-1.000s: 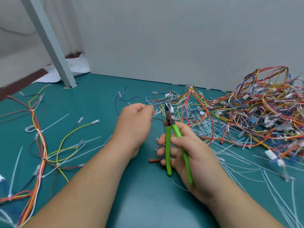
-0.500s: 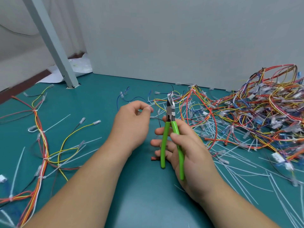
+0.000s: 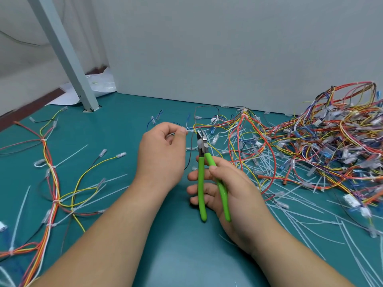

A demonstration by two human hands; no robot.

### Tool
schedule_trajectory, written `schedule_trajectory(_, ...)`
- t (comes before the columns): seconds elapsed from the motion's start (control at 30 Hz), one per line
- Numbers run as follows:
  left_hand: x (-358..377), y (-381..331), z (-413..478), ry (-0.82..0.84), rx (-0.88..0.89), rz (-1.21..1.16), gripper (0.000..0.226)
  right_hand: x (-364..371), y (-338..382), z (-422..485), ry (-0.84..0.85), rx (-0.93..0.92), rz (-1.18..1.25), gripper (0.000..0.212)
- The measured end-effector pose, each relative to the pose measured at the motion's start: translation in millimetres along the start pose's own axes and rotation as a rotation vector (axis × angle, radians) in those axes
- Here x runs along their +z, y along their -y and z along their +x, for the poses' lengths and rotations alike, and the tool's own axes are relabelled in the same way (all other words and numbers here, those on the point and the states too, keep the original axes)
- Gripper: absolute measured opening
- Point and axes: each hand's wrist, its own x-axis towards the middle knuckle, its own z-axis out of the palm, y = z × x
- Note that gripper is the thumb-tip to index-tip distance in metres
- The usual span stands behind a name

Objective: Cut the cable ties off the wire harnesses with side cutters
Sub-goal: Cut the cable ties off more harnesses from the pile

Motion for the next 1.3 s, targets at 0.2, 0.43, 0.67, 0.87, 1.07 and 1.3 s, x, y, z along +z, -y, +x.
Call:
schedule_trajectory(0.2,-0.5,-1.1,-0.1,0.008,0.012,-0.006,0.017,0.1,2.1,-4.7,0.084,0.017,-0.025,0.025)
schedule_trajectory(0.43,1.4,-3.1,-2.7,0.014,0.012,-0.024,0.018,4.5,4.1,-6.5,0.044,0.012,-0.065,0.026)
schedule_trajectory(0.67,-0.6,-1.6,-0.4,-0.024,0.017,-0.038,0.019,6.7,3.1,-7.4,0.021,-0.059,-0.169,0.026)
schedule_trajectory(0.87,0.0,-0.7,-0.2,-0.015,0.021,-0.044,0.02,7.5,2.7,-6.3,-0.012,-0.077,-0.152,0.025)
schedule_trajectory(1.07,0.7,-1.0,-1.2,-0.009,0.01,-0.046,0.019,7.1,2.8,-5.9,-0.024,-0.075,-0.141,0.026)
schedule_trajectory(1.3,1.9,-2.1,-2.4,0.001,0.016,-0.031,0.02,6.7,3.2,-6.9,-0.03,-0.075,-0.145,0.027)
